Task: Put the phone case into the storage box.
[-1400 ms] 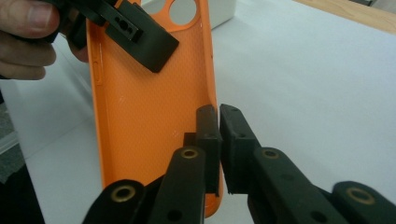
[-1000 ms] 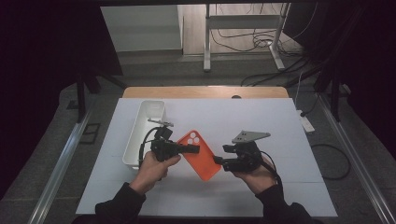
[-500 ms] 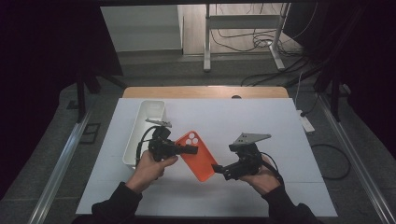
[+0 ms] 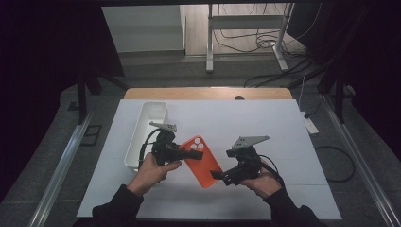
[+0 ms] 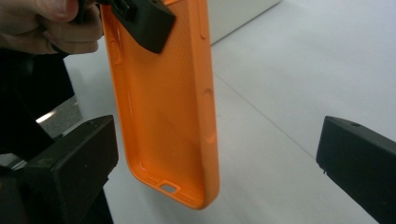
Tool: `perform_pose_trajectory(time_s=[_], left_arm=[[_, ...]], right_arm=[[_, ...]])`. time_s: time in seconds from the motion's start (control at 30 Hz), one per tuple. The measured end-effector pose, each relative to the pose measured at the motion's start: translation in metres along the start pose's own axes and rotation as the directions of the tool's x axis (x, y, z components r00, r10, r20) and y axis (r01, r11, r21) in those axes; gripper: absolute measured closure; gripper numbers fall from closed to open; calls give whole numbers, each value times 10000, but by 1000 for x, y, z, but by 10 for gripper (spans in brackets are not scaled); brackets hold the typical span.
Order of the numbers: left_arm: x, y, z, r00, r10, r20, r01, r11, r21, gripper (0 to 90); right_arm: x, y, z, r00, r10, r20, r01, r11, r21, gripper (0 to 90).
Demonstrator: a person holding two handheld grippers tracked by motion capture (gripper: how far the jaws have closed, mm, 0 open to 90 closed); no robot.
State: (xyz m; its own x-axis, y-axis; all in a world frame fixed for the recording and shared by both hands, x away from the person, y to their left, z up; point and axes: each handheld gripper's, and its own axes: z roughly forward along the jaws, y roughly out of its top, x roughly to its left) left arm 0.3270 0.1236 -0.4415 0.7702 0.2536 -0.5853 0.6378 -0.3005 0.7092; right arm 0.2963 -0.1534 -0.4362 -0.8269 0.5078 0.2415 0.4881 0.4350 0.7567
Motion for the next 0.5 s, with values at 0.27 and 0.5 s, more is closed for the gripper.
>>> perform_pose_trajectory(time_s=[0.27, 0.5], left_arm=[[-3, 1, 5, 9987, 349, 376, -354, 9993, 125, 847], [-8, 3, 7, 9962, 588, 635, -597, 9981, 130, 847]], right_arm=[[6, 1, 7, 9984, -191, -537, 212, 9990, 383, 0], [10, 2, 13, 9954, -371, -888, 434, 9966, 706, 0]])
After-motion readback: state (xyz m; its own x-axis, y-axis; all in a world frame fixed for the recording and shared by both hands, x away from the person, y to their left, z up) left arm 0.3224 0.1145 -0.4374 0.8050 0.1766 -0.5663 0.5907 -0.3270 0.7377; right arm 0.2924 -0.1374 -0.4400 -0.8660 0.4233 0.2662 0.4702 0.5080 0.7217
